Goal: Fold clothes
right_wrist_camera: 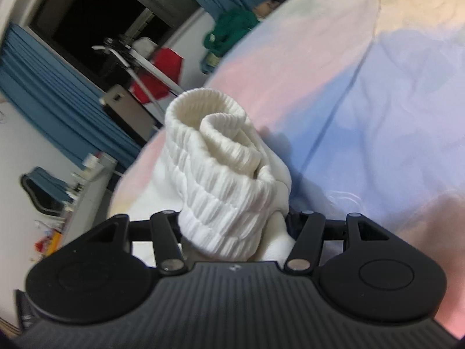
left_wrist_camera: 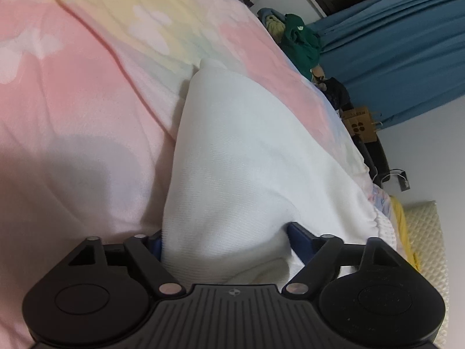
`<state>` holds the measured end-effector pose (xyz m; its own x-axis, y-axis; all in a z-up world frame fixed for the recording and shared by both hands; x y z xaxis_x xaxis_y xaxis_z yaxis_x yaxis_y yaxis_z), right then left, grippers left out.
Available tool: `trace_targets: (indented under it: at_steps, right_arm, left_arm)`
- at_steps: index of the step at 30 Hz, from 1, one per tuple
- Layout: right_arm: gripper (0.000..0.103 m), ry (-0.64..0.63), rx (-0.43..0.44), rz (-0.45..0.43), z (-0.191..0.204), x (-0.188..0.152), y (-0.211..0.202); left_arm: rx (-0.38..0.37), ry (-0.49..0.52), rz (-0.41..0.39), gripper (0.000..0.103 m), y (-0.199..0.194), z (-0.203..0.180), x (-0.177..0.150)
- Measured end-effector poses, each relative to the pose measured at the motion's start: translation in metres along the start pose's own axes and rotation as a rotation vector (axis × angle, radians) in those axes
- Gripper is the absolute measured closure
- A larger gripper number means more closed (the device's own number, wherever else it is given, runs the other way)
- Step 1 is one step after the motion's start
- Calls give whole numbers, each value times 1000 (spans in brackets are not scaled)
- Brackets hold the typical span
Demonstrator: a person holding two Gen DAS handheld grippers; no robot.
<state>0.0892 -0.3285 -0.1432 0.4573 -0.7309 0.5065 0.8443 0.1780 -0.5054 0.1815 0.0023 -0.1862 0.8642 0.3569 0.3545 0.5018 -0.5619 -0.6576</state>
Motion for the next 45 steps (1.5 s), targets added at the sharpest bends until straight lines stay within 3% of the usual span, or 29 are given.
trace_targets:
  at_steps: [6,12,19,26,33,39,45]
  right_arm:
    - [44,2,5,1,1,-3,-3]
    - [46,12,71,-22,13,6,-16]
    - [48,44,166,-49,28,28,-36]
    - [49,25,175,-127,38,83,-71]
    - [49,3,112,-247,2,203,-85]
    - [49,59,49,-339,-68,309,-80]
    - [49,145,-44,-353,-150,375,-46]
  left_arm:
    - [6,59,-48,47,-12,-8,-4]
    - [-28,76,-108,57,-28,-16,-11]
    - [-82,89,-126,58,-37,-61,-4]
    - [-128,104,-123,58,-30,-126,7]
    - [-215,185,-50,58,73,-252,37]
    - [-279,272,26,58,190,-362,50]
    - [-270,313,134,58,305,-409,26]
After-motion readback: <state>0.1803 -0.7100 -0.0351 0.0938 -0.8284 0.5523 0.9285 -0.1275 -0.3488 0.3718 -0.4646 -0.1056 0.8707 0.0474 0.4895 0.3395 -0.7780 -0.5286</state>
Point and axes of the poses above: each gripper's, at about its wrist camera, not at the fingertips, and y roughly the way its jaws point, z to its left, x to its top, the point moved 4 cm from there along y, roughly the way its jaws point, and after that the axes turned 2 degrees about y, right-handed, at the moved point
